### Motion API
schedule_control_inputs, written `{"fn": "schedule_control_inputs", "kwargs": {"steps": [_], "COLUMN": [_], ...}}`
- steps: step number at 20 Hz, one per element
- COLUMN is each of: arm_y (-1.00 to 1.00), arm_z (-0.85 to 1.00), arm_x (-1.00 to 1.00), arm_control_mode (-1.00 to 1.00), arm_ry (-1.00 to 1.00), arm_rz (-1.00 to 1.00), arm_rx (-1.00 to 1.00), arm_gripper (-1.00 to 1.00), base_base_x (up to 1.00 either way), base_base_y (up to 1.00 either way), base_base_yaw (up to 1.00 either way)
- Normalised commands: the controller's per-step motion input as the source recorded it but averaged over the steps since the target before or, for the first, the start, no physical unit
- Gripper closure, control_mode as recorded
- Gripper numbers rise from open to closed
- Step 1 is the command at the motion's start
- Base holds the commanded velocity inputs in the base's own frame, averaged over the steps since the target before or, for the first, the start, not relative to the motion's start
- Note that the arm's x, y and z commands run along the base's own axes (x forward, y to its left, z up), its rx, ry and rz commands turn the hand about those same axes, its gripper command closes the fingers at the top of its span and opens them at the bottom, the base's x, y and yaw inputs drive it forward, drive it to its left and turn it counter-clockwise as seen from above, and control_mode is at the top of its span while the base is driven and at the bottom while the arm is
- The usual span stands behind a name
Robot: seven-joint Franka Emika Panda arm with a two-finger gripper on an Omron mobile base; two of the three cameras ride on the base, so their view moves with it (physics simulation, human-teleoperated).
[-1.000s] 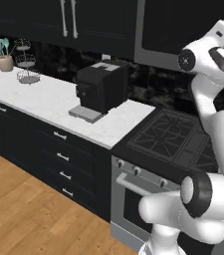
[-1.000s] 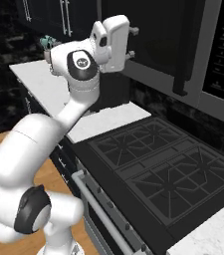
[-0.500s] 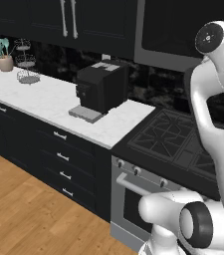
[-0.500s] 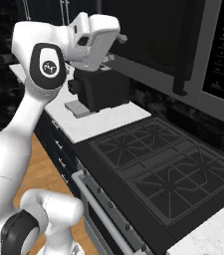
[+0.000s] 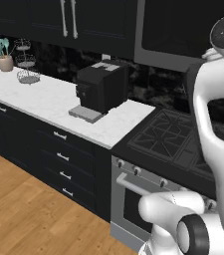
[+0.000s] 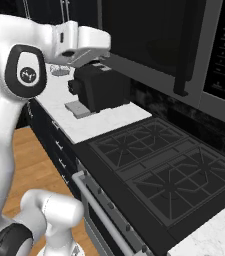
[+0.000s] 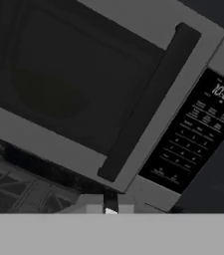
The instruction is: Pick the broccoli from the sink and place it in the bowl. Then pick the bowl and place it in the microwave. Then close the microwave door and press the start button.
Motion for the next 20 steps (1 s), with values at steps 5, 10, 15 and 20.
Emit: {"fn": "schedule_control_inputs", "kwargs": {"steps": [5,10,15,20], "arm_y": [-0.01,0.00,-0.04,0.00], "arm_z": [-0.27,-0.23,-0.29,-0.28], "arm_x": [-0.57,-0.30,-0.16,-0.03], "arm_control_mode": [-1.00,-1.00,-1.00,-1.00], "arm_ry": [-0.14,-0.26,-0.40,-0.28], "arm_rz": [0.00,-0.01,-0.08,-0.12], "arm_rx": [0.40,0.10,-0.02,-0.03], "arm_gripper": [1.00,1.00,1.00,1.00], "base_base_x": [0.00,0.00,0.00,0.00], "base_base_y": [0.00,0.00,0.00,0.00], "base_base_yaw": [0.00,0.00,0.00,0.00]}}
